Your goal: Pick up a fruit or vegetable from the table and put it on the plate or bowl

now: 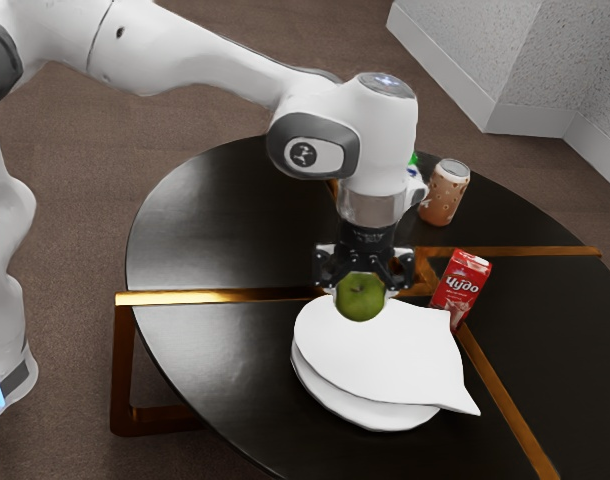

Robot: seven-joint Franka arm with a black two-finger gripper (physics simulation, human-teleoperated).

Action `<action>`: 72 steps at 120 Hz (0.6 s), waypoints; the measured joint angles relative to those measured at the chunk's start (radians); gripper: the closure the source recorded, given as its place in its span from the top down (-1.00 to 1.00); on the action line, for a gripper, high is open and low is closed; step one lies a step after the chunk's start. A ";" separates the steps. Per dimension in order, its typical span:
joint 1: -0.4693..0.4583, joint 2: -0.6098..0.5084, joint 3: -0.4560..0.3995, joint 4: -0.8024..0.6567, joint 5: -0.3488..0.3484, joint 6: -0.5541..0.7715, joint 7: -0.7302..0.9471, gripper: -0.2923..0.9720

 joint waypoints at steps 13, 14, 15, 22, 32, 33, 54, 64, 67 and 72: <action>0.031 0.019 0.003 -0.003 -0.032 0.005 -0.043 0.01; 0.032 0.020 0.003 -0.002 -0.033 0.006 -0.046 0.01; 0.032 0.022 0.003 -0.002 -0.034 0.006 -0.049 0.01; 0.032 0.029 0.004 0.003 -0.040 0.008 -0.068 0.01; 0.026 0.072 0.001 0.056 -0.042 0.010 -0.090 0.01; 0.028 0.078 -0.001 0.063 -0.042 0.010 -0.092 0.01; 0.006 0.120 0.014 0.118 -0.045 0.012 -0.122 0.04; 0.008 0.119 0.019 0.119 -0.045 0.014 -0.124 0.33; 0.010 0.118 0.021 0.120 -0.044 0.017 -0.124 0.36; 0.014 0.119 0.023 0.120 -0.043 0.022 -0.123 0.41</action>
